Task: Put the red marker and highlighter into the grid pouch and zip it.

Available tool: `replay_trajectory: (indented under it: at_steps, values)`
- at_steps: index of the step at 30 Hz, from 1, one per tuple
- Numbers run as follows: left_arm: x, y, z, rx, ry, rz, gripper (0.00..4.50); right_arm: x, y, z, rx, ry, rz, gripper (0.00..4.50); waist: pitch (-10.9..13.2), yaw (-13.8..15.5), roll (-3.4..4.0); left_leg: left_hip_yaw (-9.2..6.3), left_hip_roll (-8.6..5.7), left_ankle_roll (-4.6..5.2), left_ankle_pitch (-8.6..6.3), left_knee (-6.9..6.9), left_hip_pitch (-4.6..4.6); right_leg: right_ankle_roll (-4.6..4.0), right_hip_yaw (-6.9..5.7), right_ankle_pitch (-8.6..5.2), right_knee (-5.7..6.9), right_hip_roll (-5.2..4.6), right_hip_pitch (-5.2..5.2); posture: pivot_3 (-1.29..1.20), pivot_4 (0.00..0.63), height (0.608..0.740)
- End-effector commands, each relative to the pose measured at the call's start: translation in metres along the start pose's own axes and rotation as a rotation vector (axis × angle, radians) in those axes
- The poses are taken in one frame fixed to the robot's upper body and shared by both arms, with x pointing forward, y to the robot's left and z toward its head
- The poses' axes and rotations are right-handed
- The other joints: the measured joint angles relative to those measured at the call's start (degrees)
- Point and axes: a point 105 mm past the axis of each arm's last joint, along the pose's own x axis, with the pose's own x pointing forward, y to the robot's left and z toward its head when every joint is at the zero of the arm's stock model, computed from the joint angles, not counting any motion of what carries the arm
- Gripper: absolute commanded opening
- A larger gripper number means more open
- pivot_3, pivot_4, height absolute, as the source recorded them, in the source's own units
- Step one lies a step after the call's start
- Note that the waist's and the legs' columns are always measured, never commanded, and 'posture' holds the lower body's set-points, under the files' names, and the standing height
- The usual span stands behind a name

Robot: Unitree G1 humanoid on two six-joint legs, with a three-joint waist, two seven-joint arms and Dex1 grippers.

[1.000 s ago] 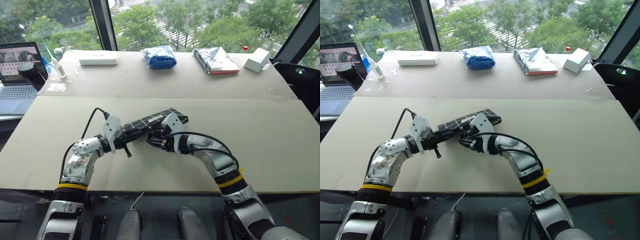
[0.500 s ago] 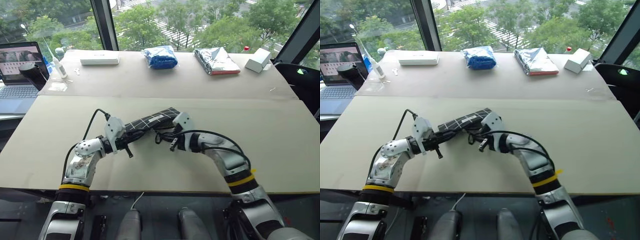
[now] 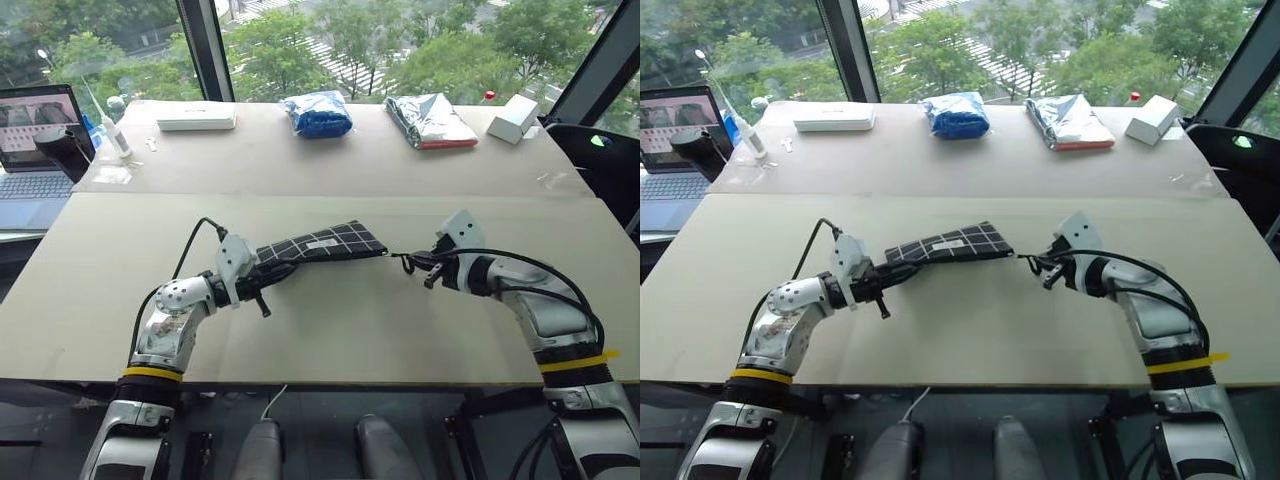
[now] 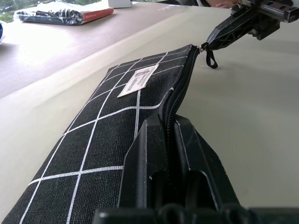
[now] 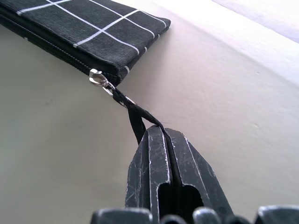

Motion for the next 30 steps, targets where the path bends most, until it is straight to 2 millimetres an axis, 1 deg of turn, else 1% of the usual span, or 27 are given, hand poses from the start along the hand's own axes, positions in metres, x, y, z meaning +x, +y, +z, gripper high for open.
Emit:
replay_trajectory:
  at_steps: [1, 2, 3, 4, 6, 7, 10, 13, 15, 17, 20, 22, 24, 26, 30]
  values:
    - [-0.009, 0.011, 0.010, 0.041, -0.021, 0.039, 0.00, -0.020, -0.038, -0.003, 0.020, 0.007, -0.164, 0.05, 0.00, 0.00, 0.00, 0.00, 0.00, 0.00, 0.00, 0.00, 0.00, -0.01, 0.00, 0.01, 0.00, 0.00, 0.00, 0.00, 0.150, 0.740]
    - [-0.008, 0.011, 0.010, 0.042, -0.021, 0.037, 0.00, -0.018, -0.036, -0.003, 0.039, 0.002, -0.154, 0.05, 0.00, 0.01, 0.00, 0.00, 0.00, 0.00, 0.00, -0.01, 0.00, -0.02, 0.00, 0.01, 0.00, 0.00, 0.00, 0.00, 0.150, 0.740]
    - [-0.008, 0.011, 0.010, 0.042, -0.021, 0.035, 0.00, -0.017, -0.029, -0.004, 0.057, -0.002, -0.118, 0.60, 0.00, 0.01, 0.00, 0.00, 0.00, 0.00, 0.00, -0.02, 0.00, -0.03, 0.00, 0.02, -0.01, 0.00, 0.00, 0.00, 0.150, 0.740]
    - [-0.007, 0.010, 0.010, 0.042, -0.023, 0.032, 0.00, -0.015, -0.022, -0.003, 0.067, -0.011, -0.081, 0.78, 0.00, 0.08, -0.01, 0.00, 0.01, 0.00, 0.00, -0.02, 0.00, -0.05, 0.00, 0.03, -0.01, 0.00, 0.00, 0.00, 0.150, 0.740]
    - [-0.004, 0.007, 0.012, 0.040, -0.031, 0.014, 0.00, -0.013, -0.013, -0.002, 0.097, -0.032, -0.037, 1.58, 0.00, 0.11, -0.01, 0.00, 0.00, 0.00, 0.00, -0.01, -0.01, -0.05, 0.00, 0.03, -0.01, -0.01, 0.00, 0.00, 0.150, 0.740]
    - [-0.003, 0.005, 0.012, 0.039, -0.034, 0.005, 0.00, -0.012, -0.011, -0.001, 0.109, -0.040, -0.026, 1.84, 0.00, 0.10, 0.00, 0.00, -0.01, 0.00, 0.00, -0.01, -0.01, -0.05, 0.00, 0.03, -0.02, -0.01, 0.00, 0.00, 0.150, 0.740]
    - [0.001, -0.002, 0.010, 0.040, -0.030, -0.022, 0.00, -0.015, -0.004, -0.002, 0.189, -0.050, 0.035, 2.90, 0.01, 0.06, 0.00, 0.00, 0.00, 0.00, 0.00, 0.00, -0.01, -0.04, 0.00, 0.03, -0.01, -0.01, 0.00, 0.00, 0.150, 0.740]
    - [0.004, -0.007, 0.007, 0.052, -0.021, -0.048, 0.00, -0.029, -0.001, -0.003, 0.193, -0.061, 0.087, 2.90, 0.01, 0.22, 0.00, 0.00, 0.00, 0.00, 0.00, -0.02, -0.01, -0.05, 0.00, 0.03, -0.02, 0.00, 0.00, 0.00, 0.150, 0.740]
    - [0.007, -0.011, 0.007, 0.058, -0.021, -0.064, 0.00, -0.039, -0.009, -0.003, 0.183, -0.065, 0.062, 2.90, 0.01, 0.38, 0.00, -0.01, -0.03, 0.00, 0.00, 0.00, -0.04, -0.05, -0.01, 0.03, -0.05, -0.02, 0.01, 0.00, 0.150, 0.740]
    - [0.011, -0.015, 0.006, 0.072, -0.023, -0.089, 0.00, -0.056, -0.016, 0.000, 0.176, -0.106, 0.058, 2.90, 0.01, 0.43, 0.00, -0.01, -0.06, 0.00, 0.00, 0.03, -0.05, -0.01, 0.00, 0.02, -0.07, -0.04, 0.05, 0.00, 0.150, 0.740]
    - [0.020, -0.025, 0.003, 0.140, -0.006, -0.156, 0.00, -0.088, -0.016, 0.006, 0.117, -0.180, 0.085, 2.90, 0.01, 0.73, 0.00, -0.01, -0.06, 0.00, 0.00, 0.02, -0.05, 0.05, -0.01, -0.02, -0.09, -0.04, 0.05, 0.00, 0.150, 0.740]
    - [0.027, -0.029, 0.002, 0.183, -0.003, -0.202, 0.00, -0.100, -0.020, 0.001, 0.084, -0.174, 0.055, 2.90, 0.01, 0.70, -0.01, -0.01, -0.05, 0.00, 0.00, 0.00, -0.06, 0.19, -0.01, -0.10, -0.12, -0.03, 0.06, 0.00, 0.150, 0.740]
    - [0.034, -0.032, 0.006, 0.215, -0.021, -0.246, 0.00, -0.107, -0.025, -0.005, 0.082, -0.160, 0.016, 2.90, 0.01, 0.49, -0.01, -0.01, -0.05, 0.00, 0.00, 0.02, -0.03, 0.32, 0.00, -0.17, -0.13, -0.03, 0.10, 0.00, 0.150, 0.740]
    - [0.040, -0.033, 0.010, 0.240, -0.037, -0.276, 0.00, -0.111, -0.027, -0.008, 0.087, -0.164, -0.006, 2.90, 0.01, 0.33, -0.01, 0.00, -0.05, 0.00, 0.00, 0.05, -0.02, 0.38, 0.02, -0.20, -0.13, -0.03, 0.10, 0.00, 0.150, 0.740]
    - [0.048, -0.033, 0.012, 0.285, -0.065, -0.326, 0.00, -0.113, -0.018, -0.005, 0.105, -0.205, 0.003, 2.90, 0.01, 0.10, 0.00, 0.01, -0.06, 0.00, 0.00, 0.03, -0.01, 0.40, 0.06, -0.21, -0.10, -0.01, 0.08, 0.00, 0.150, 0.740]
